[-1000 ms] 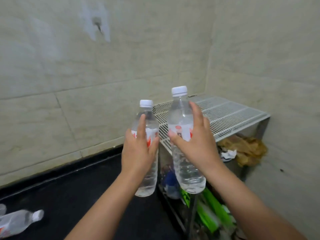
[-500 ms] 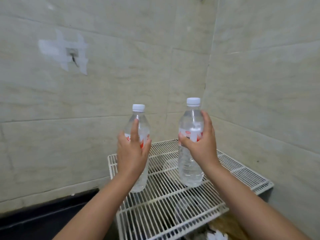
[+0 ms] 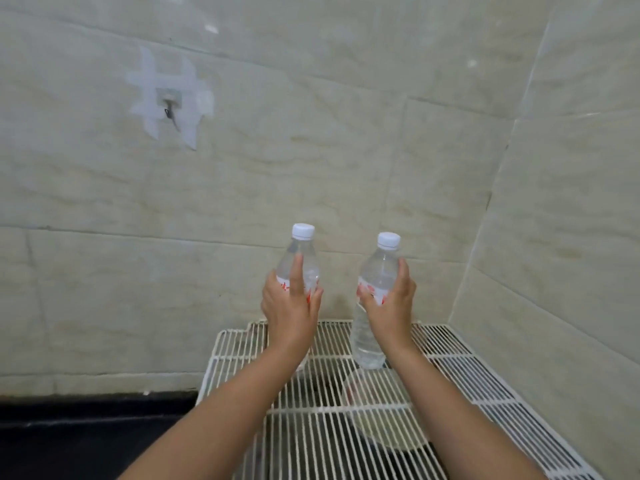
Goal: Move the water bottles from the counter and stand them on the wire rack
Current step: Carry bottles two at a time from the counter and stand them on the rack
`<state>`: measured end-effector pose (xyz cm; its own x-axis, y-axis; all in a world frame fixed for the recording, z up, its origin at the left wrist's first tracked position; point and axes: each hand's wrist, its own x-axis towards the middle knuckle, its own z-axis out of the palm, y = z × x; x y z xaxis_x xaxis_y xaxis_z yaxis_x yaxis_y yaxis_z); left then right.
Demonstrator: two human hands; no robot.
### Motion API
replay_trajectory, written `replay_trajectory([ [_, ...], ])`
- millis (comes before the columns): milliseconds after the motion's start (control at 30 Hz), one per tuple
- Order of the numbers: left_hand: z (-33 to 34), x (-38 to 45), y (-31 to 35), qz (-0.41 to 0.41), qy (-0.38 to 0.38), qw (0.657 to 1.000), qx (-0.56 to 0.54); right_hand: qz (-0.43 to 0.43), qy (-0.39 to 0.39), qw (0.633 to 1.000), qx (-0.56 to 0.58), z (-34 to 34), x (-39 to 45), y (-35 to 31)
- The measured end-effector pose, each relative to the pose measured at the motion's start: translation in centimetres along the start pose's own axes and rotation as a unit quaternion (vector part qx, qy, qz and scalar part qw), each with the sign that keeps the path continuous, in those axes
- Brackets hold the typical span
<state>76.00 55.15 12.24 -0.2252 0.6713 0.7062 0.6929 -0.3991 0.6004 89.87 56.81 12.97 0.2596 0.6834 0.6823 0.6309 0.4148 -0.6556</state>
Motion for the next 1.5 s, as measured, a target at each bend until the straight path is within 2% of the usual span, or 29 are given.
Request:
replay_trajectory([
  [233,2.8,0.0,-0.4,-0.070,0.017,0.997,0.027,-0.006,-0.055,0.998,-0.008,2.3,1.5,2.9],
  [500,3.1,-0.4,-0.5,-0.074,0.014,0.996,0.054,-0.006,-0.076,0.996,-0.047,2.1,1.0,3.6],
  [600,2.5,-0.5,-0.4,-0.071,-0.013,0.995,0.064,0.009,-0.092,0.994,-0.061,1.6,0.9,3.1],
  [733,0.1,0.4,-0.3,-0.086,-0.023,0.996,0.032,0.025,-0.130,0.986,-0.102,0.1,1.3,2.3],
  [867,-2.7,3.7,0.1,-0.029,-0.054,0.998,0.011,0.001,-0.086,0.993,-0.087,-1.8,3.9,0.7],
  [933,-3.3,5.7,1.1,-0.005,-0.104,0.995,-0.010,-0.015,-0.126,0.989,-0.069,-2.6,6.3,-0.6],
  [1033,-3.3,7.5,1.8,0.022,-0.206,0.978,0.018,-0.021,-0.259,0.949,-0.176,-2.7,8.6,-2.2],
  [1100,-3.2,8.3,1.8,0.042,-0.243,0.967,0.067,-0.048,-0.260,0.916,-0.303,-2.1,9.3,-2.9],
  [1167,-3.6,9.1,1.9,0.055,-0.251,0.961,0.104,-0.076,-0.226,0.900,-0.364,-1.7,9.6,-4.0],
  [1267,-4.4,9.9,2.1,0.062,-0.262,0.954,0.135,-0.080,-0.270,0.904,-0.321,-1.7,9.8,-5.3],
  [1400,-4.6,9.7,2.0,0.061,-0.247,0.955,0.154,-0.091,-0.395,0.902,-0.151,-3.2,10.2,-5.8],
  [1500,-4.2,9.7,1.8,0.061,-0.229,0.957,0.167,-0.103,-0.411,0.896,-0.135,-2.9,9.9,-6.4],
])
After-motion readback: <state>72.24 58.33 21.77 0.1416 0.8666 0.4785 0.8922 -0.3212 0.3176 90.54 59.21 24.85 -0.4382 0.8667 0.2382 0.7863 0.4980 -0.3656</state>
